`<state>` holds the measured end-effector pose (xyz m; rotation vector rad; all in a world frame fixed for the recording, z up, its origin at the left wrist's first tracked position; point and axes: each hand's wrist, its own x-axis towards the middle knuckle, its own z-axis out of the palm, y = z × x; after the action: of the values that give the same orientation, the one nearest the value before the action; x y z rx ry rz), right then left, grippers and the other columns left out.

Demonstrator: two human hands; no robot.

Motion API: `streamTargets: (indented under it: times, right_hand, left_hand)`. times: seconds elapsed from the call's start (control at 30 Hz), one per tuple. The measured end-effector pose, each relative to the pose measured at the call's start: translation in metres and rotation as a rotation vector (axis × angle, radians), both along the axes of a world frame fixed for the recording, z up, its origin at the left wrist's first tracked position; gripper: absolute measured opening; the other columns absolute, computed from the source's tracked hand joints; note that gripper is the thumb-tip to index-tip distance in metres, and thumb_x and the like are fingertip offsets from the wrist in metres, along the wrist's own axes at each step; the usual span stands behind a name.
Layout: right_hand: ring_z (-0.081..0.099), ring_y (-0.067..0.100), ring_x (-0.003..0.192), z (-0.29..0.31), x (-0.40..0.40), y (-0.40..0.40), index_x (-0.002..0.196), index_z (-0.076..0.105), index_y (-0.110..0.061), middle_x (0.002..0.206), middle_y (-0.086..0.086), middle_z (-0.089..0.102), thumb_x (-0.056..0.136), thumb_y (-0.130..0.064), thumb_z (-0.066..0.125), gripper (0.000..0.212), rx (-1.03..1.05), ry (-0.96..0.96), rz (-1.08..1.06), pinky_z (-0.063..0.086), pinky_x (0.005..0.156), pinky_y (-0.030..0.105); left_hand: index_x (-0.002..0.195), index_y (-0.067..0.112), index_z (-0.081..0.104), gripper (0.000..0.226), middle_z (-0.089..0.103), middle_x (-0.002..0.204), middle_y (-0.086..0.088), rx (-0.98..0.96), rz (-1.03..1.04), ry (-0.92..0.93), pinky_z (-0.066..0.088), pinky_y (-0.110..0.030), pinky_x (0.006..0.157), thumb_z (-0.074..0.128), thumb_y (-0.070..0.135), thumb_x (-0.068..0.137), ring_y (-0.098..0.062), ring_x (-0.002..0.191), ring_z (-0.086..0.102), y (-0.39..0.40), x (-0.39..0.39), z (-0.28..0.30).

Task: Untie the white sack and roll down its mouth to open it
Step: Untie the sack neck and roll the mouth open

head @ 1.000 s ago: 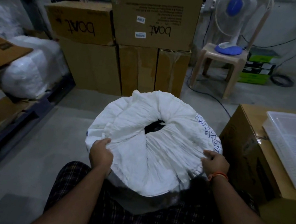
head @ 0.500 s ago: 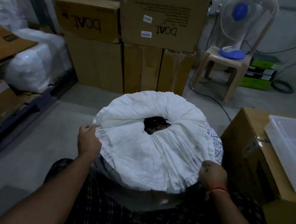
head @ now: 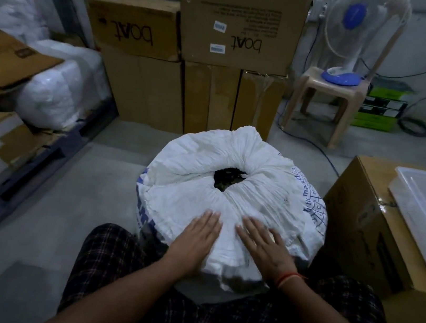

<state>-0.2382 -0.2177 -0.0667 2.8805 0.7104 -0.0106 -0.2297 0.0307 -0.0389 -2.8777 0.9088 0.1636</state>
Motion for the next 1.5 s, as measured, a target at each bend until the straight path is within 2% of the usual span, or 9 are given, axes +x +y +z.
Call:
streamTargets:
  times: [0.17, 0.3, 0.47, 0.6, 0.67, 1.0, 1.13, 1.33, 1.5]
  right_hand:
    - [0.073, 0.029, 0.111, 0.025, 0.024, -0.001, 0.117, 0.074, -0.013, 0.126, 0.012, 0.073, 0.081, -0.012, 0.048, 0.045, 0.063, -0.112, -0.036, 0.057, 0.083, 0.039]
    - [0.064, 0.025, 0.055, 0.027, 0.019, -0.012, 0.063, 0.065, -0.019, 0.067, 0.001, 0.065, 0.060, -0.007, 0.075, 0.017, 0.131, -0.024, 0.128, 0.050, 0.051, 0.028]
    - [0.061, 0.020, 0.071, 0.032, -0.007, -0.002, 0.070, 0.062, -0.023, 0.074, -0.003, 0.062, 0.050, -0.012, 0.072, 0.025, 0.132, 0.059, 0.154, 0.043, 0.058, 0.028]
    - [0.051, 0.031, 0.130, 0.032, -0.014, 0.006, 0.143, 0.051, -0.013, 0.147, 0.011, 0.053, 0.055, -0.036, 0.063, 0.092, 0.050, 0.166, 0.066, 0.051, 0.098, 0.044]
    - [0.035, 0.032, 0.148, 0.036, -0.015, 0.013, 0.160, 0.027, -0.014, 0.165, 0.012, 0.031, 0.059, -0.030, 0.065, 0.108, 0.042, 0.183, -0.004, 0.043, 0.108, 0.049]
    - [0.068, 0.028, 0.122, 0.024, 0.001, 0.011, 0.132, 0.068, -0.011, 0.136, 0.012, 0.068, 0.084, -0.018, 0.038, 0.057, 0.021, 0.166, 0.127, 0.058, 0.094, 0.035]
    - [0.016, 0.028, 0.158, 0.023, -0.016, 0.018, 0.161, 0.022, -0.008, 0.171, 0.015, 0.010, 0.102, -0.003, 0.037, 0.061, -0.051, 0.486, 0.222, 0.022, 0.125, 0.033]
    - [0.016, 0.030, 0.158, 0.020, -0.029, 0.029, 0.161, 0.024, -0.013, 0.172, 0.012, 0.009, 0.109, -0.018, 0.036, 0.054, -0.021, 0.609, 0.201, 0.033, 0.121, 0.043]
    - [0.037, 0.032, 0.146, 0.026, -0.025, 0.023, 0.146, 0.048, -0.002, 0.158, 0.016, 0.042, 0.103, -0.034, 0.047, 0.053, 0.263, 0.610, 0.204, 0.034, 0.120, 0.049]
  left_hand:
    - [0.166, 0.001, 0.025, 0.078, 0.021, 0.176, -0.020, -0.088, -0.027, -0.039, 0.022, -0.040, 0.131, 0.061, -0.002, 0.096, -0.033, 0.163, 0.027, 0.004, 0.022, 0.010]
    - [0.116, 0.017, 0.083, 0.055, 0.082, 0.120, -0.001, -0.012, -0.246, -0.027, 0.065, -0.027, 0.082, 0.091, 0.017, 0.061, -0.019, 0.108, 0.080, 0.031, 0.027, 0.007]
    - [0.098, 0.023, 0.085, 0.044, 0.083, 0.100, 0.009, -0.142, -0.349, -0.029, 0.060, -0.020, 0.052, 0.045, 0.039, 0.084, -0.009, 0.091, 0.079, 0.045, 0.004, 0.007]
    - [0.149, 0.018, 0.062, 0.052, 0.058, 0.158, -0.002, -0.257, -0.102, 0.181, 0.053, -0.034, 0.113, 0.065, 0.025, 0.097, -0.018, 0.148, 0.054, 0.045, 0.002, 0.011]
    - [0.150, 0.017, 0.061, 0.058, 0.057, 0.158, -0.006, -0.349, -0.047, 0.207, 0.051, -0.040, 0.117, 0.064, 0.025, 0.093, -0.025, 0.148, 0.054, 0.050, 0.003, 0.011]
    - [0.125, 0.008, 0.072, 0.044, 0.074, 0.132, -0.010, -0.075, -0.222, 0.056, 0.067, -0.038, 0.078, 0.080, 0.012, 0.082, -0.029, 0.121, 0.072, 0.047, 0.005, 0.009]
    - [0.127, 0.009, 0.060, 0.026, 0.061, 0.132, -0.011, 0.302, -0.284, 0.285, 0.045, -0.045, 0.079, 0.046, 0.008, 0.105, -0.032, 0.123, 0.058, 0.043, -0.004, 0.000]
    - [0.120, 0.014, 0.060, 0.021, 0.064, 0.124, -0.006, 0.263, -0.353, 0.359, 0.039, -0.042, 0.067, 0.053, 0.008, 0.101, -0.028, 0.119, 0.061, 0.067, 0.003, -0.008]
    - [0.163, 0.013, 0.034, 0.065, 0.025, 0.176, -0.001, 0.010, -0.232, 0.548, 0.034, -0.037, 0.124, 0.057, 0.009, 0.102, -0.019, 0.163, 0.017, 0.077, 0.002, 0.006]
